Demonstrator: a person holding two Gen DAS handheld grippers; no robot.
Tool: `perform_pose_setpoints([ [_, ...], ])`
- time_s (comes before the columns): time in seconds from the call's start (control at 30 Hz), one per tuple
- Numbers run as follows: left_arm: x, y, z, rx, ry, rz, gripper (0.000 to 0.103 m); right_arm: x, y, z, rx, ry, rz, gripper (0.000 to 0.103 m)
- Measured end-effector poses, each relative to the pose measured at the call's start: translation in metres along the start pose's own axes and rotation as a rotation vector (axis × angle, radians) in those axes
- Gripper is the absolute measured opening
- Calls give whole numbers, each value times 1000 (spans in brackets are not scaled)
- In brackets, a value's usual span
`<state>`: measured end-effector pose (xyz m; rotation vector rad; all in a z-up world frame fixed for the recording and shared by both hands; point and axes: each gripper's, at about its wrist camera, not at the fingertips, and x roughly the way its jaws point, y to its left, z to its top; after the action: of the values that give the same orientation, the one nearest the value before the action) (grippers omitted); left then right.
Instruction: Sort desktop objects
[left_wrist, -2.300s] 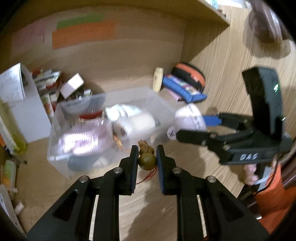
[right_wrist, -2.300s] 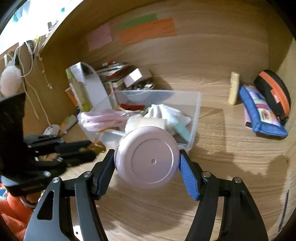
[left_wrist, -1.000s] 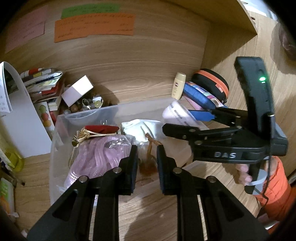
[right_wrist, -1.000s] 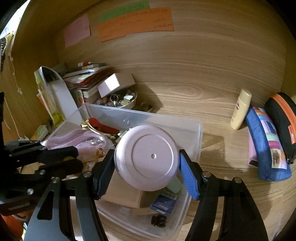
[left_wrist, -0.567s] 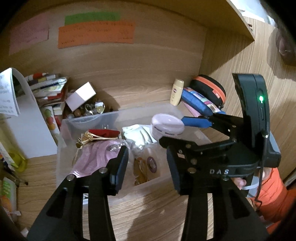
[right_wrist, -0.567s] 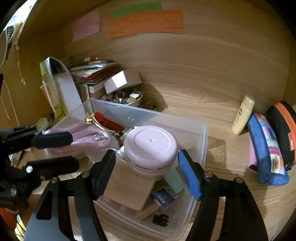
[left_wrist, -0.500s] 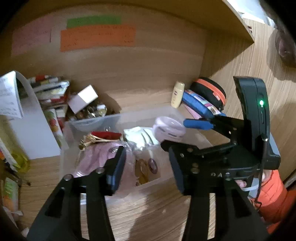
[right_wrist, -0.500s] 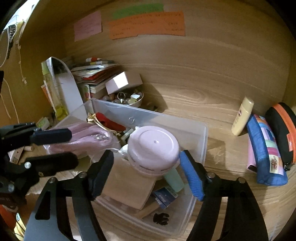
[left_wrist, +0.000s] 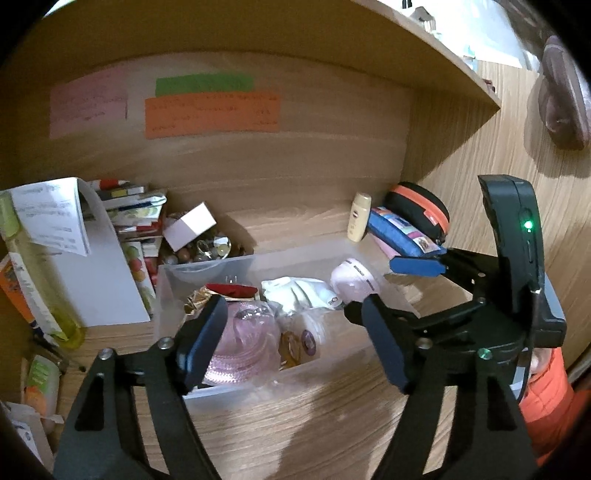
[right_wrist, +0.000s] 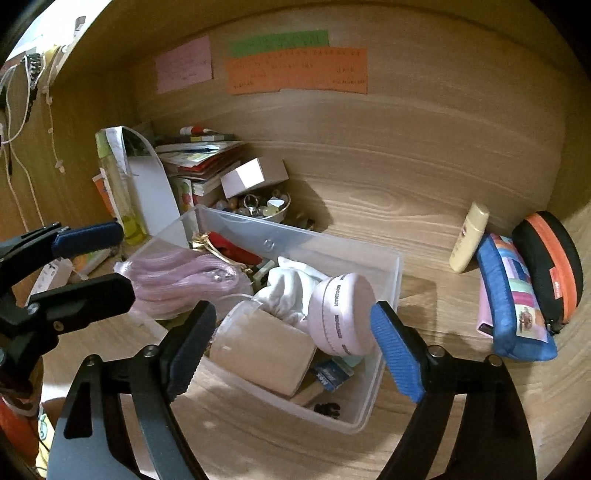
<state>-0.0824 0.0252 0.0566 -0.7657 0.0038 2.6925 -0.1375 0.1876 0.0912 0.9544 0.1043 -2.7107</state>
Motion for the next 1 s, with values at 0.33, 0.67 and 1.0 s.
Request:
perform_pose_setpoints([
  [0.33, -22, 6, -10, -43, -41, 138, 100, -27, 10, -8, -6, -17, 0, 101],
  [0.67, -28, 8, -28, -101, -36, 230, 100, -53, 18, -20, -5, -54, -43, 102],
  [1.0, -31, 2, -43, -134, -53, 257, 102, -65, 25, -38, 32, -83, -121, 103],
])
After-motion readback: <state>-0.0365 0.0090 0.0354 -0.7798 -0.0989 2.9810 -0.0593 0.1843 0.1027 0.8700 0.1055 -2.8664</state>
